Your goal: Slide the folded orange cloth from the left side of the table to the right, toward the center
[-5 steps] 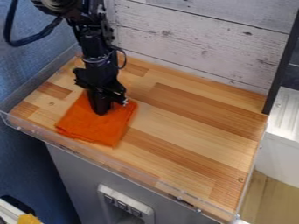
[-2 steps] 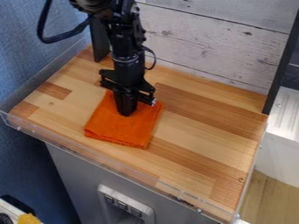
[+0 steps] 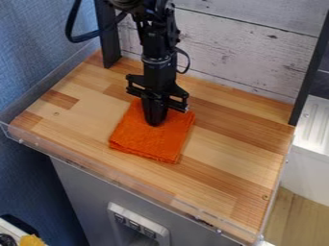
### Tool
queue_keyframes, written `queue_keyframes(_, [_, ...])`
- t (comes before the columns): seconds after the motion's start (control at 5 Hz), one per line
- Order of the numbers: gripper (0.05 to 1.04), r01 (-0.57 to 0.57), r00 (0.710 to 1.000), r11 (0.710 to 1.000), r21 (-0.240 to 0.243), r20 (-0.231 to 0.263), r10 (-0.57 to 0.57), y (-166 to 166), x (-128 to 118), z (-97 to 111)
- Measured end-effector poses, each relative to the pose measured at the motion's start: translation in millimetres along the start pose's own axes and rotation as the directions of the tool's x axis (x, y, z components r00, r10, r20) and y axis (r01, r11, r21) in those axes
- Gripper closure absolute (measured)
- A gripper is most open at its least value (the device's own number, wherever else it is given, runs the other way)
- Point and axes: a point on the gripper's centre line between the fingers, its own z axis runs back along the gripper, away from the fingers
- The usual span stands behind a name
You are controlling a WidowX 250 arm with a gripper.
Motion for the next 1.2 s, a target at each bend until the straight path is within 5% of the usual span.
queue_keyframes(0.2, [1.001, -0.014, 1.0, 1.0, -0.004, 0.005, 0.014, -2, 7, 7])
queue_keyframes(0.4, [0.849, -0.01, 1.0, 1.0, -0.004, 0.007, 0.01, -1, 16, 20])
queue_keyframes(1.0, [0.085, -0.023, 1.0, 1.0, -0.006, -0.004, 0.023, 45, 15, 46])
queue_keyframes(1.2, [0.081, -0.029, 0.999, 1.0, 0.006, 0.027, 0.029, 61, 16, 61])
